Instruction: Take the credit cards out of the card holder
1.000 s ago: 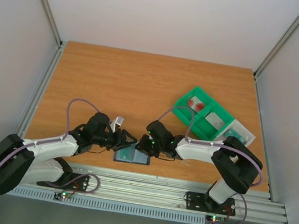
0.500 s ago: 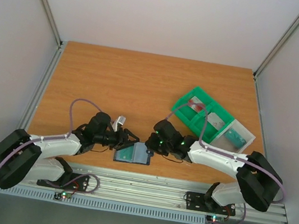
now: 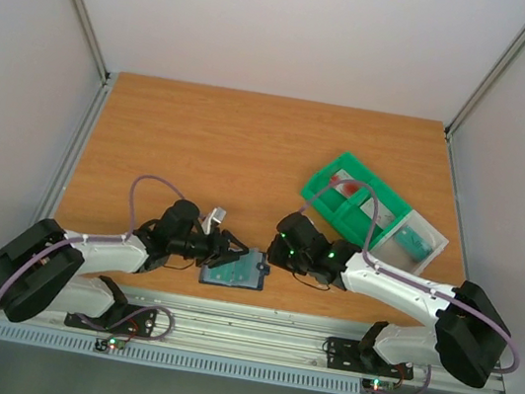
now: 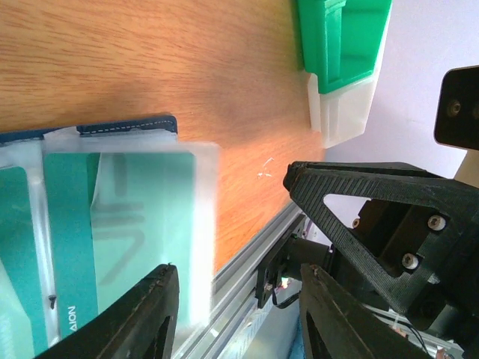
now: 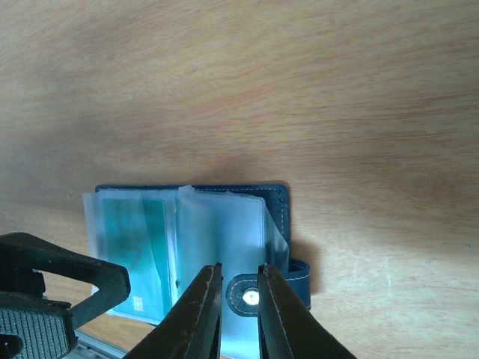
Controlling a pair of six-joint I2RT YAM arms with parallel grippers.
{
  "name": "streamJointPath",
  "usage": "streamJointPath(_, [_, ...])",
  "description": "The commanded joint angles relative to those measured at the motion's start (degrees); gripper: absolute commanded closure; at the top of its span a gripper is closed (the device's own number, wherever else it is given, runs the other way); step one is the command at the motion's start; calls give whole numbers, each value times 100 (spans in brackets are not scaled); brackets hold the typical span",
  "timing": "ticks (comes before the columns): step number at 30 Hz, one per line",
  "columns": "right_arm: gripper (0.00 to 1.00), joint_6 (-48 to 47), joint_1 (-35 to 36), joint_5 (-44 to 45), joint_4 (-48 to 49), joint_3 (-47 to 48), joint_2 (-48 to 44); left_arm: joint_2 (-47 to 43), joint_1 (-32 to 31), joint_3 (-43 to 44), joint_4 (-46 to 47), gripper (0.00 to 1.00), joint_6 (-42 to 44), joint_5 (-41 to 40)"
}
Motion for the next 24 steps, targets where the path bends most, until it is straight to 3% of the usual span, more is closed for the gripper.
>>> streamJointPath(1, [85,-86,-13,237,-145,-23,-163,102,-84,90,557,55,-64,18])
streamJointPath(9, [84,-154,-13,105,-158,30,-206,35,-92,77,432,55,34,-23])
streamJointPath(18, [83,-229,52,-610,245,85,14,-510,71,97,-959,56,810,-493])
streamJointPath(24, [83,-257,240,-956,493,335,615,-663,206,-41,-1208,56,1027,-589])
